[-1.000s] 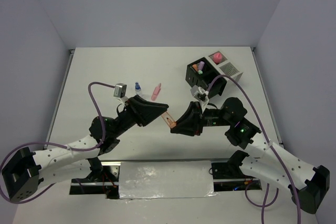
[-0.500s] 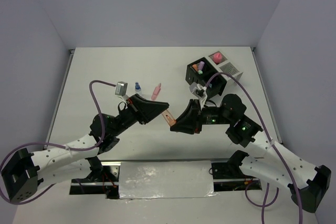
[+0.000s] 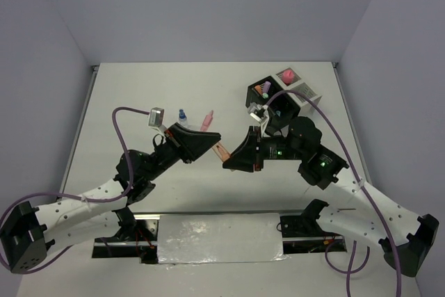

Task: Sort the stationery into containers
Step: Close the pen cap on the pen.

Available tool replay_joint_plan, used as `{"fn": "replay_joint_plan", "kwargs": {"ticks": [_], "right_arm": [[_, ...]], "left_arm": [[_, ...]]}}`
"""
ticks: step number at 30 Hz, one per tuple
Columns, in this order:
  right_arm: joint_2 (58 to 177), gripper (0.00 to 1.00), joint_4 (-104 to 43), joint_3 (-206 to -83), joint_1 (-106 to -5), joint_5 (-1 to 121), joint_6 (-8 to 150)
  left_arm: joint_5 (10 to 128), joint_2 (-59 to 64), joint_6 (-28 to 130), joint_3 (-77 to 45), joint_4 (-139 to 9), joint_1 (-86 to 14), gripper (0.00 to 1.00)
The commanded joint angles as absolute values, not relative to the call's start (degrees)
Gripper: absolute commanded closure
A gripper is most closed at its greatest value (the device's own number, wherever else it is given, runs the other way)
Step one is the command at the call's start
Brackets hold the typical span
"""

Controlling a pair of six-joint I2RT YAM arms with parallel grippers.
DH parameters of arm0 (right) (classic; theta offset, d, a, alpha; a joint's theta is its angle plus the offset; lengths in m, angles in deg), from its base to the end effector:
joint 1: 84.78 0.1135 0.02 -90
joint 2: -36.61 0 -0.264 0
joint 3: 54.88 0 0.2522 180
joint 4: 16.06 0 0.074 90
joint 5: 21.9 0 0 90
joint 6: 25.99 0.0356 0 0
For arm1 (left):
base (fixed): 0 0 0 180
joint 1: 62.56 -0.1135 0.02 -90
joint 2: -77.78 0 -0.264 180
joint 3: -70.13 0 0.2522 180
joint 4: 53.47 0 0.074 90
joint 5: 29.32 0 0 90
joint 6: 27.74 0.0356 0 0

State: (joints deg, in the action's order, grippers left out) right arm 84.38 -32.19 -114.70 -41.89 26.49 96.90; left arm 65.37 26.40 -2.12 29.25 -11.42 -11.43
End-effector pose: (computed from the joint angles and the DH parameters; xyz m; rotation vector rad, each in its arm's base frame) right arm 0.1228 0.1463 0.3545 -0.7816 1.7163 1.5499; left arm 0.1210 -0.1548 0.3311 -0.0515 1.2092 -1.8512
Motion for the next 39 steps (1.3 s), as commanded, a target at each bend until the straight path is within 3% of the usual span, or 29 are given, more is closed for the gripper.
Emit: {"fn": "replay_joint_plan", "kwargs": {"ticks": [1, 9, 22, 25, 29, 34, 36, 37, 39], "right_arm": [[84.8, 1.00, -28.3, -119.3, -42.2, 33.0, 98.0], [86.2, 1.00, -26.6, -123.8, -42.3, 33.3, 99.3], [108.3, 1.00, -28.6, -150.2, -42.3, 27.7, 95.8], [106.2, 1.00, -27.8, -145.0, -42.3, 28.7, 95.1], [101.7, 1.00, -25.2, -130.7, -42.4, 32.5, 95.0], [96.6, 1.00, -21.2, -120.6, -42.7, 34.6, 95.8], [95.6, 1.00, -20.8, -118.0, -43.3, 34.8, 96.4], [95.3, 1.00, -21.6, -117.3, -43.6, 36.0, 96.3], [94.9, 1.00, -23.7, -115.2, -45.7, 39.0, 96.4]], "left_arm": [[69.8, 27.9, 0.3, 28.2, -14.2, -10.6, 1.00], [73.2, 26.6, 1.0, 29.0, -13.3, -10.4, 1.00], [72.7, 21.4, 1.3, 36.8, -7.6, -1.8, 1.00], [68.5, 27.6, 6.2, 35.3, -16.7, -2.1, 1.00], [58.4, 34.6, 15.0, 23.7, -44.8, -2.2, 1.00], [54.0, 36.6, 24.5, 11.8, -55.4, -2.4, 1.00], [52.0, 35.2, 26.0, 8.6, -60.0, -2.4, 0.80], [50.8, 34.7, 27.2, 5.8, -61.6, -2.4, 0.39], [45.0, 33.7, 27.5, 1.8, -66.5, -2.4, 0.02]]}}
